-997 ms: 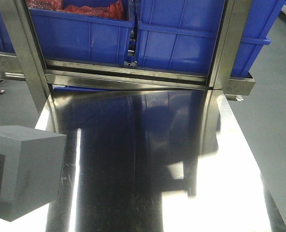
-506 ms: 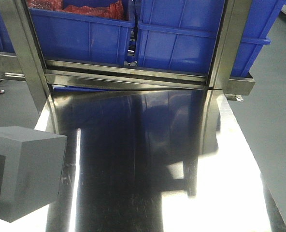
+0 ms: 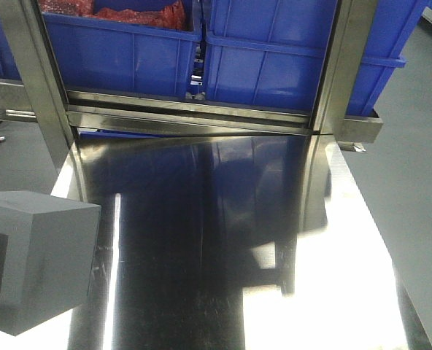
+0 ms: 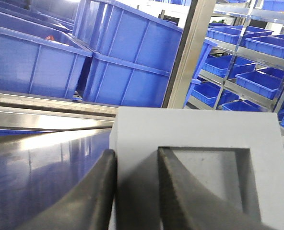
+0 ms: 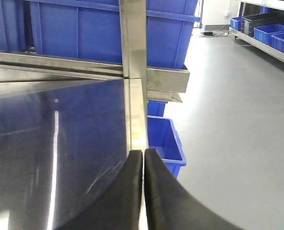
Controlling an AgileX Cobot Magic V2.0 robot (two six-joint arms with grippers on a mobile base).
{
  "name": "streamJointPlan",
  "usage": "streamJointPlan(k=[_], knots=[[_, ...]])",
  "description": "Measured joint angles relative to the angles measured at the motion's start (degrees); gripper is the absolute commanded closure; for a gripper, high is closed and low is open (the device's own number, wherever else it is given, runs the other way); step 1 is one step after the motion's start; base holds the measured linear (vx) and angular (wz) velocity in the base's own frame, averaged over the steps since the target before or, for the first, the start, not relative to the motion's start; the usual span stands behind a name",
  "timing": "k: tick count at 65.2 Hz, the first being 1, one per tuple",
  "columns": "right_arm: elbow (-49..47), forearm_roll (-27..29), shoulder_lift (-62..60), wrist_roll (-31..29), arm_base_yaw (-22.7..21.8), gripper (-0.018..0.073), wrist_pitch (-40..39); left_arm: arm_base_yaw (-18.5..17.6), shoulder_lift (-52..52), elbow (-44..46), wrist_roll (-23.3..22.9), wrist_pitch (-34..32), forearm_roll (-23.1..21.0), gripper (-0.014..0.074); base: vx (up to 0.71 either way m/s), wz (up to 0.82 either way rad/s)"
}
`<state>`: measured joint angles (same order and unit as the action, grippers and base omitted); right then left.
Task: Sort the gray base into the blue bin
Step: 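Lift the gray block with the left gripper toward the robot, then drive the base away from the table holding the block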
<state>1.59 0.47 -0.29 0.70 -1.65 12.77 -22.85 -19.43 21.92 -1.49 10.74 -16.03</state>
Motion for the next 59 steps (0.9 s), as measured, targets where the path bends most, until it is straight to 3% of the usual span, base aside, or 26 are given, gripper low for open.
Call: streamJointPlan(k=[22,59], knots=[[0.0,0.0,0.0,0.0,0.0,0.0564,0.0,0.0,0.0,0.0,0.0,0.4,0.0,0.0603,-0.08,-0.24],[0.0,0.0,0.0,0.0,0.0,0.0564,0.0,0.0,0.0,0.0,0.0,0.7,0.0,0.0603,-0.10,-0.51]])
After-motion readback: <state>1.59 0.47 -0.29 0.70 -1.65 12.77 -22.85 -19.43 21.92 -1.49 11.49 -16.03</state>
